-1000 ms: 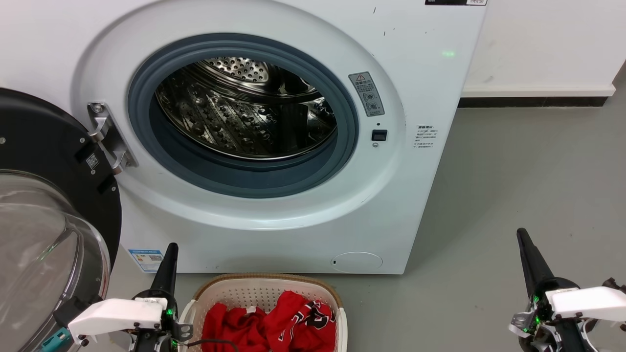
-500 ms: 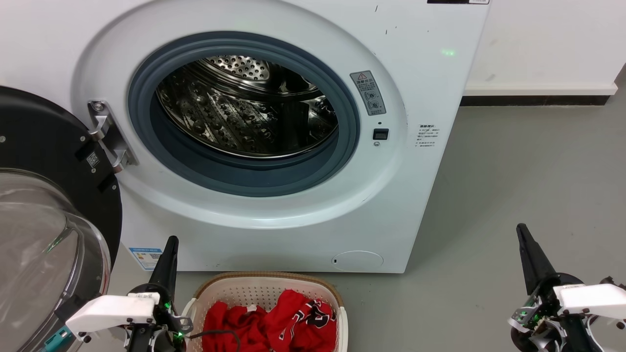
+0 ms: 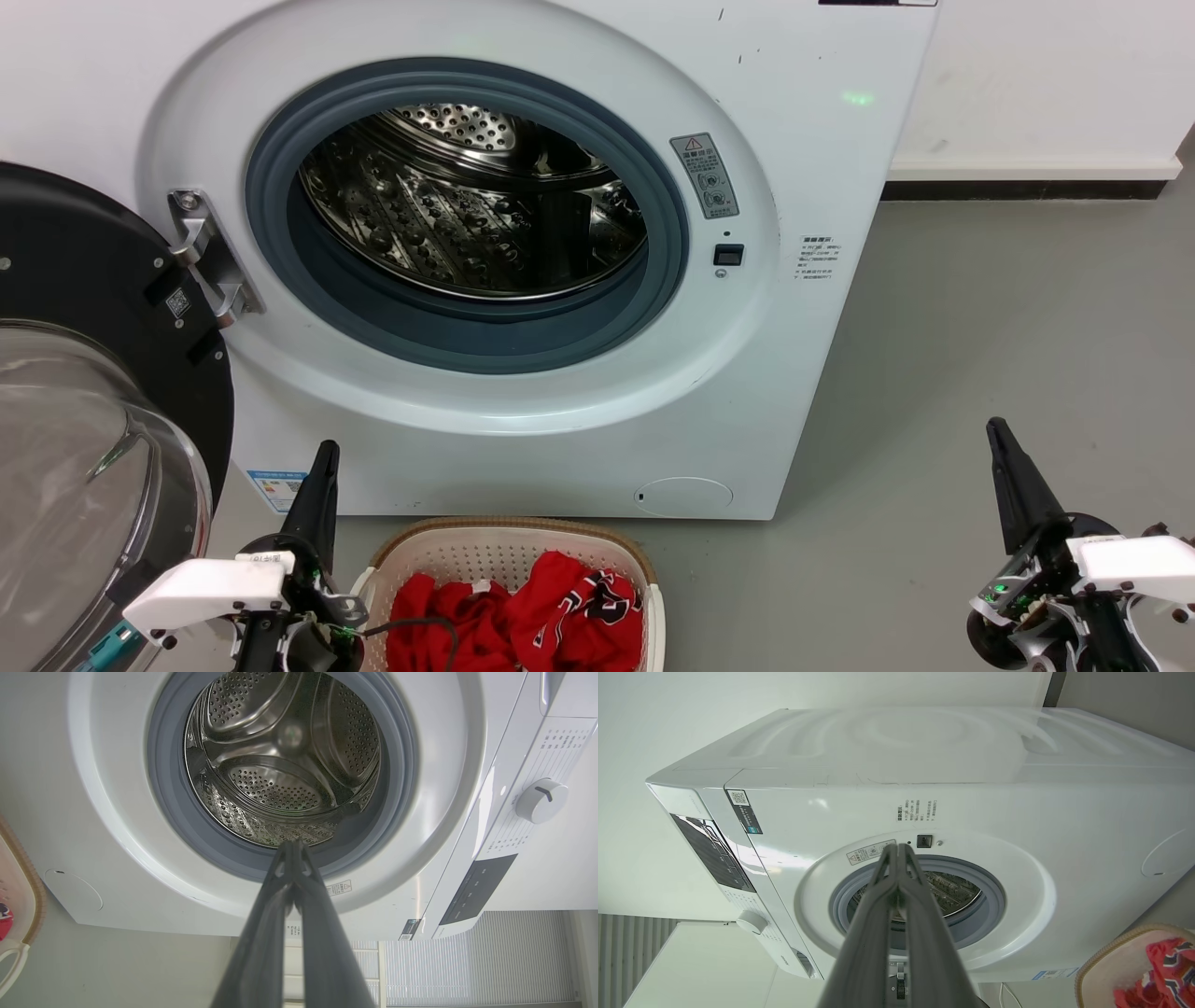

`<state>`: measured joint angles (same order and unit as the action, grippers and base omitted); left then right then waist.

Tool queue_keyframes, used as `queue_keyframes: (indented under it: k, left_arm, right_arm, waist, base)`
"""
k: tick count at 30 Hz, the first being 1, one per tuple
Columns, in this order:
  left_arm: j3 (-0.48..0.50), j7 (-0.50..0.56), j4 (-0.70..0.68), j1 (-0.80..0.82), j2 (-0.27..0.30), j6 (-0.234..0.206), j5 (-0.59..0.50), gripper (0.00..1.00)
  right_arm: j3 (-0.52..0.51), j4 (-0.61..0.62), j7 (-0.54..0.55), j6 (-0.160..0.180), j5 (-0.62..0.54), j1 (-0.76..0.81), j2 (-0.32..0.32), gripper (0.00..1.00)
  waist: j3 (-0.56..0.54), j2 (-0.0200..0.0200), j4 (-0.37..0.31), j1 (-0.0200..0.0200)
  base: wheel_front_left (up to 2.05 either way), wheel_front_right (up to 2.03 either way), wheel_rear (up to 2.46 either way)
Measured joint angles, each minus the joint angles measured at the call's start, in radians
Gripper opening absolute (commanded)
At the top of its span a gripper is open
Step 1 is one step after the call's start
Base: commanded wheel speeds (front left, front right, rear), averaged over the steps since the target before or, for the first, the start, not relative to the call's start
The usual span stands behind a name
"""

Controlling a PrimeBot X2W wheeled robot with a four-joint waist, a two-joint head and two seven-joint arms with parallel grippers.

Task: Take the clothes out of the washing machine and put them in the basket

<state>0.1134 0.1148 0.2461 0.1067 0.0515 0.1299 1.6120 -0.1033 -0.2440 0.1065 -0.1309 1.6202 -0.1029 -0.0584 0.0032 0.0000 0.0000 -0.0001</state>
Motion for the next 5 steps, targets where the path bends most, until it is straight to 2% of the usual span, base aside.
queue_keyframes:
  k: [5]
  left_arm:
    - [0.000, 0.000, 0.000, 0.000, 0.000, 0.001, 0.000, 0.00]
  right_arm:
    - [-0.001, 0.000, 0.000, 0.000, 0.000, 0.000, 0.000, 0.00]
  waist:
    - [0.000, 0.0000, 0.000, 0.0000]
  base:
    - [0.00, 0.00, 0.00]
